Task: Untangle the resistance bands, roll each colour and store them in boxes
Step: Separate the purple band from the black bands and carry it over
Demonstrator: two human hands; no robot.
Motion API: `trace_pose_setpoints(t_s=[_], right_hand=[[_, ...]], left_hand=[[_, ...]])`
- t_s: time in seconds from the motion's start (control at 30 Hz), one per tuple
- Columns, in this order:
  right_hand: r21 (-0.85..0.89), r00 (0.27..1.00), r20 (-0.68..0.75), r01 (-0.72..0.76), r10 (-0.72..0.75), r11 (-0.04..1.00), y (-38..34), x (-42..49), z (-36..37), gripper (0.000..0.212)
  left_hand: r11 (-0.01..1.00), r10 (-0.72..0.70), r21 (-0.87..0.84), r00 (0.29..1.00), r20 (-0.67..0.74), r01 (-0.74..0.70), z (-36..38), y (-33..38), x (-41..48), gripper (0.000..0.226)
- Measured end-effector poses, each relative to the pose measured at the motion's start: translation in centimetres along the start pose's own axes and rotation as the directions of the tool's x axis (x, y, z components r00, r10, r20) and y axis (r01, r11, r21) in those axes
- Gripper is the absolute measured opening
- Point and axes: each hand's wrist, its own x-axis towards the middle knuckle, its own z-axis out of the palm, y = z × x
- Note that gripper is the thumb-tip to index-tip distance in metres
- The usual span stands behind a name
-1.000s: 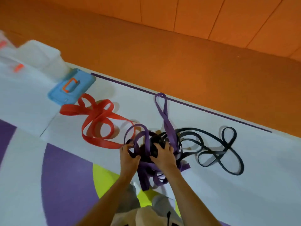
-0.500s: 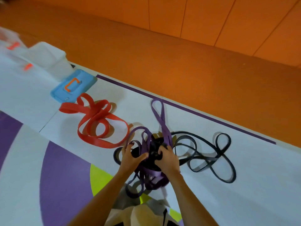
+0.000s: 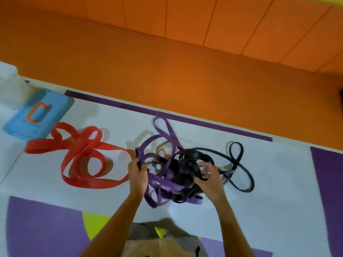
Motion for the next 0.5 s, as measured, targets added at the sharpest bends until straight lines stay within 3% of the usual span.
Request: trace_pose_setpoints(t_s=[0.17,0.2,0.33,0.43,0.5], right_hand=[[0.018,0.968,-0.175,-0.179,0.18,0.984,1.4,-1.2,1.0,0.055],[-0.002,0.961,-0.18,-0.212,0.208,0.977,1.6,-1.4,1.5,0.057],[-0.079,0.959,-0.202,-0.22,0.2,0.972,1.5,-2.4,3.9,0.059],[-0.116,0.937,-0.314,-0.2,0.155,0.973,0.7,-3.0,5.1,0.048],[-0.244,0.923,-0.366,-0.214,0.115,0.946,-0.1,-3.7,5.7,0.043]], left_hand=[[1.0,-0.025,0.019,0.997,0.067,0.024,-0.8,-0.5,1.4,0.007],[0.999,-0.042,0.035,0.995,0.095,0.038,-0.9,-0.7,1.4,0.014],[0.996,-0.087,0.032,0.975,0.205,0.083,-1.0,-0.8,1.5,0.089],[0.992,-0.099,0.097,0.963,0.25,0.076,-0.6,-0.7,1.5,0.103],[0.986,-0.088,0.159,0.957,0.276,0.045,-0.4,-0.8,1.4,0.113]])
